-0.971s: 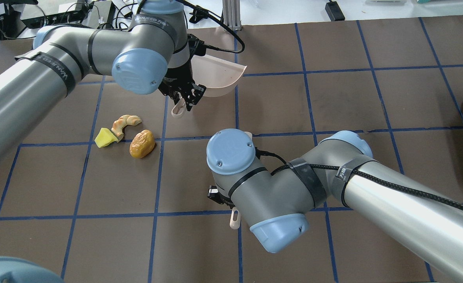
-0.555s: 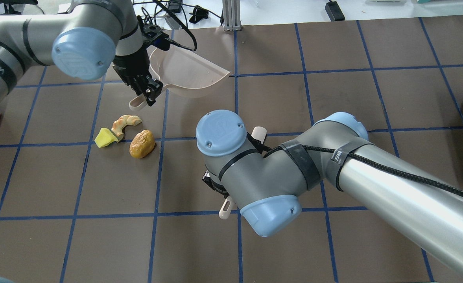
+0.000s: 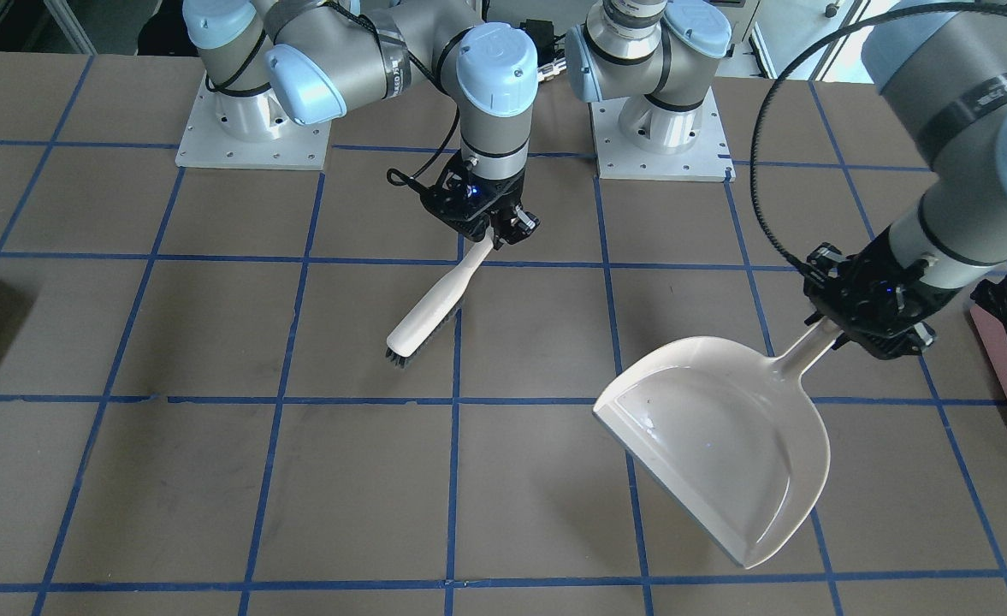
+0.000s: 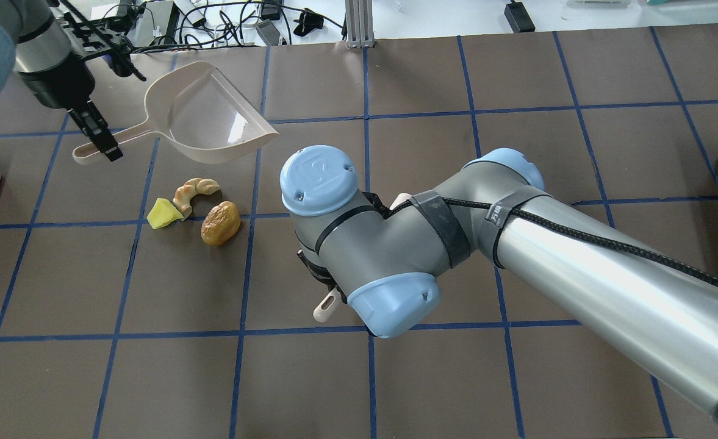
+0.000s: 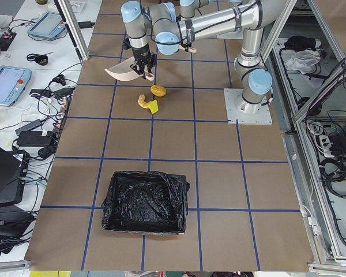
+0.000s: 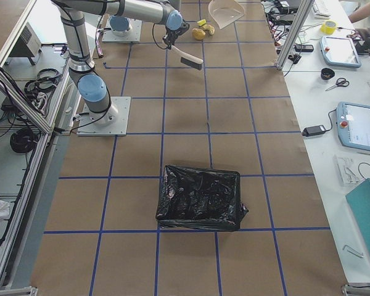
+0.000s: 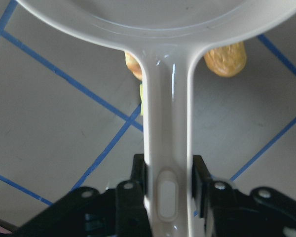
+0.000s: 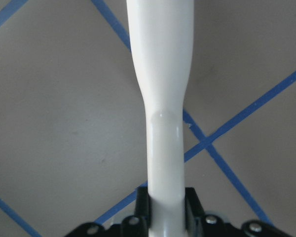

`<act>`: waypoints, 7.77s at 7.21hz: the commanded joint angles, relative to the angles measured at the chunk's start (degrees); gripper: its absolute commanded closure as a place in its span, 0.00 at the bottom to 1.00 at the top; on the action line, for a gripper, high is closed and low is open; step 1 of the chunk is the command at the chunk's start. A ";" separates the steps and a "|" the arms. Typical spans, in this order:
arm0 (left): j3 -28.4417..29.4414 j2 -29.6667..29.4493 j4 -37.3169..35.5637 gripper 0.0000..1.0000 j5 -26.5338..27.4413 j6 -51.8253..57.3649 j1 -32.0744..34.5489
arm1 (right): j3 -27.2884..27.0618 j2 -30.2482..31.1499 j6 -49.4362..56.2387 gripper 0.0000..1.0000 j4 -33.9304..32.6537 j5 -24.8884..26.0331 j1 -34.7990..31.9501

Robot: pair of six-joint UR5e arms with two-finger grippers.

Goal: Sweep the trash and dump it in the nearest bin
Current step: 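Carry the dustpan beside the trash with the left gripper while the right brings the brush, then sweep the sponge, croissant and potato into the dustpan with the right-held brush, then lift the dustpan toward the bin with the left gripper while the right withdraws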

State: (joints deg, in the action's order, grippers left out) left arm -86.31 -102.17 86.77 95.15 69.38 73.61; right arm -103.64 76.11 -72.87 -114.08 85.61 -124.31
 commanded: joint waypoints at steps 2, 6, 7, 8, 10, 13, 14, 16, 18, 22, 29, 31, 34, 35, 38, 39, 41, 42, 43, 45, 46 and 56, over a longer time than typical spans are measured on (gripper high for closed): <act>0.18 -1.70 -4.72 1.00 3.19 29.84 -13.54 | 14.12 -9.02 -6.57 1.00 6.39 -1.76 -4.35; 0.26 -8.81 -18.97 1.00 7.15 49.50 -21.48 | 25.49 -17.21 -10.80 1.00 8.70 -2.37 -7.61; 0.09 -11.01 -23.27 1.00 7.15 54.58 -21.49 | 26.21 -18.79 -10.71 1.00 8.53 -2.73 -8.75; -0.17 -12.86 -24.09 1.00 6.63 56.11 -21.67 | 27.78 -19.94 -9.76 1.00 8.70 -2.64 -9.37; -0.88 -14.28 -25.07 1.00 6.28 58.23 -21.58 | 30.15 -22.40 -8.17 1.00 8.35 -2.73 -10.42; -1.05 -16.30 -25.95 1.00 1.37 61.76 -21.67 | 37.78 -28.19 -7.29 1.00 8.35 -3.17 -11.13; -1.40 -16.66 -26.04 1.00 1.27 61.41 -21.67 | 39.64 -30.13 -6.24 1.00 8.44 -3.34 -11.74; -1.84 -16.83 -26.04 1.00 1.35 60.18 -21.58 | 41.67 -31.63 -1.51 1.00 7.92 -3.52 -11.84; -1.93 -17.36 -26.04 1.00 1.18 56.32 -21.41 | 45.70 -33.48 6.20 1.00 7.65 -6.75 -11.93; -4.30 -17.19 -26.39 1.00 1.18 55.52 -21.23 | 47.92 -35.86 20.82 1.00 5.38 -8.35 -11.93; -5.98 -16.22 -27.88 1.00 1.18 53.23 -20.79 | 54.41 -42.18 32.36 1.00 -1.76 -17.30 -13.86; -5.98 -16.13 -27.88 1.00 1.18 53.23 -20.79 | 55.21 -41.66 22.32 1.00 -5.59 -19.87 -14.03; -6.24 -16.22 -28.76 1.00 1.18 53.23 -20.79 | 54.43 -37.90 13.81 1.00 -3.80 -19.26 -14.12; -6.24 -16.22 -28.76 1.00 1.18 53.23 -20.79 | 54.08 -36.75 13.03 1.00 1.01 -17.95 -13.69; -6.24 -16.22 -28.85 1.00 1.18 53.14 -20.79 | 55.04 -38.84 1.80 1.00 4.22 -13.10 -12.01; -6.24 -16.22 -28.76 1.00 1.18 53.14 -20.79 | 56.26 -40.85 2.90 1.00 3.87 -13.28 -12.19; -6.24 -16.13 -28.85 1.00 1.18 53.14 -20.79 | 62.39 -46.21 11.40 1.00 3.69 -15.37 -12.19; -6.24 -16.13 -28.85 1.00 1.18 53.14 -20.79 | 63.90 -47.36 16.22 1.00 3.69 -16.87 -12.19; -6.24 -16.13 -28.85 1.00 1.18 53.14 -20.79 | 64.00 -47.37 21.92 1.00 3.78 -17.14 -12.19; -6.24 -16.13 -28.85 1.00 1.18 52.79 -20.79 | 63.66 -46.94 29.88 1.00 4.31 -18.64 -11.93; -6.24 -15.96 -28.85 1.00 1.18 52.79 -20.79 | 63.22 -45.89 29.89 1.00 6.48 -17.77 -11.93; 5.42 -10.24 -9.56 1.00 -5.24 60.31 -28.95 | 5.27 -4.09 37.07 1.00 2.54 -7.83 1.58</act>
State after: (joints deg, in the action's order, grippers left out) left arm -85.21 -112.40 71.15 90.46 125.80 46.78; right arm -89.08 64.89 -38.87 -110.11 77.23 -126.28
